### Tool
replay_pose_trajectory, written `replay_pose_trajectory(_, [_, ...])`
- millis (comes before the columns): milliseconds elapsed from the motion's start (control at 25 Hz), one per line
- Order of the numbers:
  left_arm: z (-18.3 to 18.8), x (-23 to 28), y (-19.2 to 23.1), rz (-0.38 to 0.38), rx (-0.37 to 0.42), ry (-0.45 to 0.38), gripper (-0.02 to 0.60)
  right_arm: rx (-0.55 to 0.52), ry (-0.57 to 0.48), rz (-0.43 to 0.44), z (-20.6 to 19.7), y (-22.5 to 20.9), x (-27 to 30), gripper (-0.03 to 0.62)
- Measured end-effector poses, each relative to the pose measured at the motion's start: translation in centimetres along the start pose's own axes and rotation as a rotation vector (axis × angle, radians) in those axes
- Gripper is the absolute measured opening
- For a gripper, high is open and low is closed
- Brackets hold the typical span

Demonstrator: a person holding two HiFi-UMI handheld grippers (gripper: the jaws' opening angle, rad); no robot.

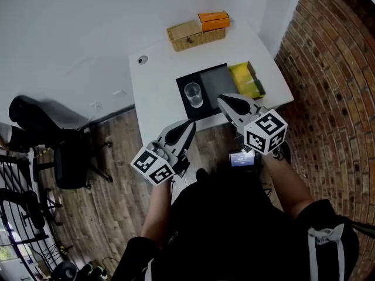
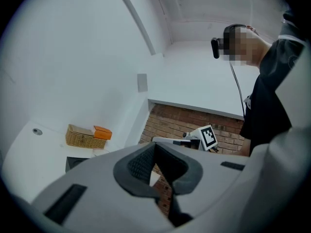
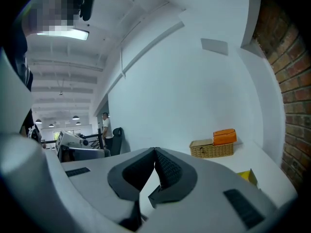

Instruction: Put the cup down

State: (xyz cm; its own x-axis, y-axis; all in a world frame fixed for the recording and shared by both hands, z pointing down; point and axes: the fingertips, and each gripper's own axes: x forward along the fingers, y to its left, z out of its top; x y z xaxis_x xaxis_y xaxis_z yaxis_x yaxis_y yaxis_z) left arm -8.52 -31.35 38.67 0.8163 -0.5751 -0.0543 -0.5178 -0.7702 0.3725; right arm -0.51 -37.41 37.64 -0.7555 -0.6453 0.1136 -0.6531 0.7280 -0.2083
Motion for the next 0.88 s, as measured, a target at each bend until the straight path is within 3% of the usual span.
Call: replay_pose_trajectory(880, [-0.5,0.4,1.1,0.009,-0.018,0.018,0.009,-0.041,0.034,-0.013,-0.9,-0.8,1.6,0.017])
